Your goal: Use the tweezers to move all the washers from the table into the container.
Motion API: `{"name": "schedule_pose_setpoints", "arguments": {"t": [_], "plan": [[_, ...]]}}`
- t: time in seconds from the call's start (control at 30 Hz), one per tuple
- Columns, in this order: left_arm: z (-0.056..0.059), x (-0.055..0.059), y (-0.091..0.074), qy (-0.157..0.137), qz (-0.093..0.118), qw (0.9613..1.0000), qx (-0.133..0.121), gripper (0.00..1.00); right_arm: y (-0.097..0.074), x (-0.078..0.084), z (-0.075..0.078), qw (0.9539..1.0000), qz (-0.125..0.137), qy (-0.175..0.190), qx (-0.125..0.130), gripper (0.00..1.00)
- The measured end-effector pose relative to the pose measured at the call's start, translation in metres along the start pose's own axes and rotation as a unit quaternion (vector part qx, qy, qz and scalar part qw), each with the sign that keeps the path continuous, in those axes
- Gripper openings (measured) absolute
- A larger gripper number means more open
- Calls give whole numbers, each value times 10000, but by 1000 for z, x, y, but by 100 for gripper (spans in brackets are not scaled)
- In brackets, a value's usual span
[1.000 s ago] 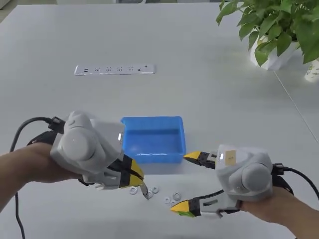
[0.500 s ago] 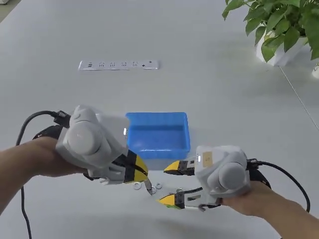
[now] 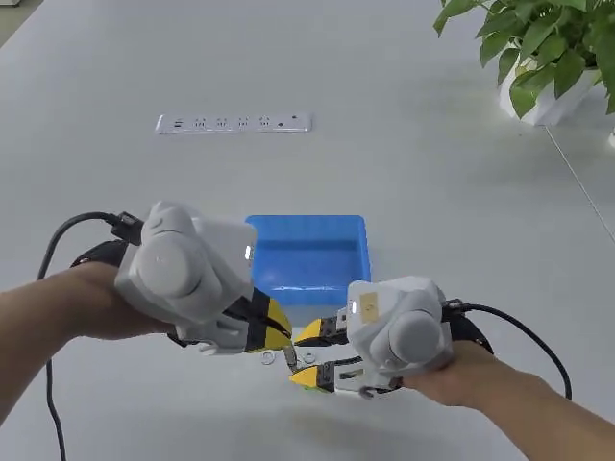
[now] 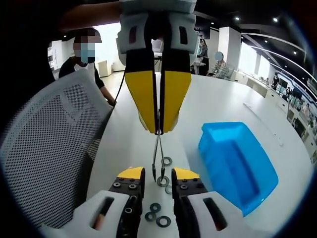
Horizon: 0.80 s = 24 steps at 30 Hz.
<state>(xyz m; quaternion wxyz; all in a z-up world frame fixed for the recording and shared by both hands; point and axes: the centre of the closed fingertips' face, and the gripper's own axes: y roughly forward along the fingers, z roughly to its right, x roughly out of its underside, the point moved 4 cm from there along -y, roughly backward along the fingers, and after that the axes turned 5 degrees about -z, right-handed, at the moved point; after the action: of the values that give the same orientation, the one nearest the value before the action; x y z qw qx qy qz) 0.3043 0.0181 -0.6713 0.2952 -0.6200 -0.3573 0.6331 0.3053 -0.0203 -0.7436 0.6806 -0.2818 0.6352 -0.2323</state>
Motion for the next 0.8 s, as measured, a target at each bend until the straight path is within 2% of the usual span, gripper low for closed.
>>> {"name": "schedule_pose_setpoints", "arguments": {"t": [0.4,0.8], "plan": [[-1,1,1,-27,10,10000,8,5,8,2,1,9999,-126,-104,2,12],[-1,0,2,-45,18,10000,6,5,9,3,0,9997,-227,-13,-22,9]]}}
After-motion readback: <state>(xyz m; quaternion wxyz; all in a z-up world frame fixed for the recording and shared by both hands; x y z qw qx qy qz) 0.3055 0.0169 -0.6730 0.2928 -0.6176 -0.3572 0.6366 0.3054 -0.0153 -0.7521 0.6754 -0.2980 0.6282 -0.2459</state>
